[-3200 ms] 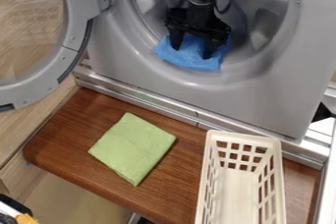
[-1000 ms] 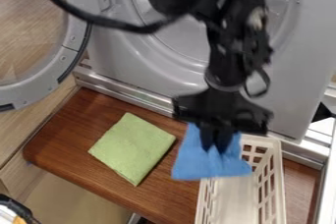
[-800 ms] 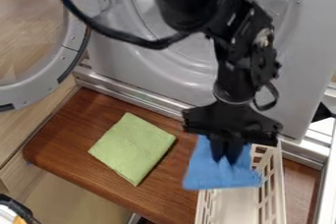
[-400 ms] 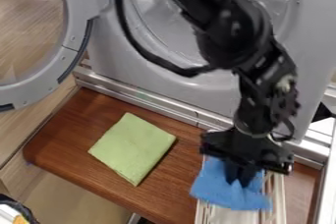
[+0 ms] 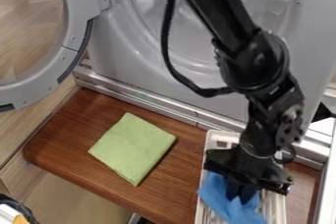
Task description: Get the blue cloth inside the washing machine and put it in the basket
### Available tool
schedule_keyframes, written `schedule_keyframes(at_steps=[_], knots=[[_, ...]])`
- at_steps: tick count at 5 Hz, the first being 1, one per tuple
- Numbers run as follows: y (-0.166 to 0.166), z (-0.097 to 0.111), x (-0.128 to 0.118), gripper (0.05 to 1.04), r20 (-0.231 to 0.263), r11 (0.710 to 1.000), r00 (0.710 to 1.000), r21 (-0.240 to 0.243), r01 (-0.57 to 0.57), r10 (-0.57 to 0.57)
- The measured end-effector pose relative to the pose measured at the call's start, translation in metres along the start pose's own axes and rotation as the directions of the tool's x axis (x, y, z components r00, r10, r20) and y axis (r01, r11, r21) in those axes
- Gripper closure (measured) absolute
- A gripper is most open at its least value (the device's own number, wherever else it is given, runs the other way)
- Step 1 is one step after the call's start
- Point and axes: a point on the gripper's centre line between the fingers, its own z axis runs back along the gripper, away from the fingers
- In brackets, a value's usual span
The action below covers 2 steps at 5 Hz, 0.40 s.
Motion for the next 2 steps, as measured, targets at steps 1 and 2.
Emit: schedule_keyframes(at_steps=[1,2], knots=[[-0.0037,-0.0145,0.0011,1.002,-0.013,1.0,1.0,0.003,0.017,-0.017],[-0.0077,-0.0174,0.003,0.968,-0.011,1.0,1.0,0.001,0.023,-0.023]])
